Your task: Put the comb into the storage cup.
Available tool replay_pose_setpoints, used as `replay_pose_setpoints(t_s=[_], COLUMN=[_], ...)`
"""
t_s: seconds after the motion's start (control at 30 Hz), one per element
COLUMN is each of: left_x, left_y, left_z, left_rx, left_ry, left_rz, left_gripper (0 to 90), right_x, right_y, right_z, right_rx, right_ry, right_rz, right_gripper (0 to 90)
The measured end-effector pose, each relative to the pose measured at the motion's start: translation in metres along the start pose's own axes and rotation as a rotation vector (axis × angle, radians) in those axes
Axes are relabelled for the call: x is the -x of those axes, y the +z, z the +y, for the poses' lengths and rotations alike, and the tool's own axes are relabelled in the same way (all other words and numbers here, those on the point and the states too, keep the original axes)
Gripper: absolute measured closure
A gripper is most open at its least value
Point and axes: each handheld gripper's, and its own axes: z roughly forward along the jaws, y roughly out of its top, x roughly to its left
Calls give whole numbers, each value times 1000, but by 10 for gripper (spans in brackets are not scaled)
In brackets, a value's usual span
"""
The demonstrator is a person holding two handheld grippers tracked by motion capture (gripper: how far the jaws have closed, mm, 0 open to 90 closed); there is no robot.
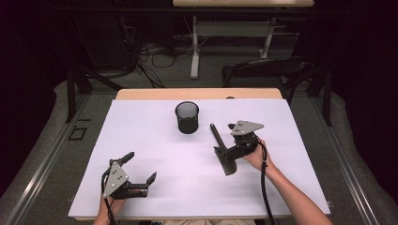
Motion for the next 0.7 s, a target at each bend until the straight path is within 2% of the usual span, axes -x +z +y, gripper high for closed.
replay_pose_setpoints(t_s=[0.27,0.43,0.53,0.57,0.6,0.63,0.67,0.7], left_x=[0,-1,-2,-2,-2,-2,-2,-2], left_y=[3,3,5,5,5,5,5,5], left_z=[0,0,0,0,0,0,0,0], left_rx=[-9,-4,-7,-7,-7,-5,-5,-5], left_ry=[2,2,-3,-3,-2,-3,-3,-4], left_rz=[-8,-10,-17,-17,-17,-18,-18,-19], left_gripper=[0,0,0,0,0,0,0,0], right_x=[9,14,18,18,19,21,21,23], right_y=[14,20,25,25,27,30,30,32], right_z=[4,7,8,8,8,9,9,10], right_rx=[-13,-24,-43,-43,-48,-63,-63,-78], right_ry=[8,4,-5,-5,-11,-18,-18,-26], right_rz=[2,-11,-18,-18,-22,-23,-23,-23], right_gripper=[1,70,205,205,287,412,412,528])
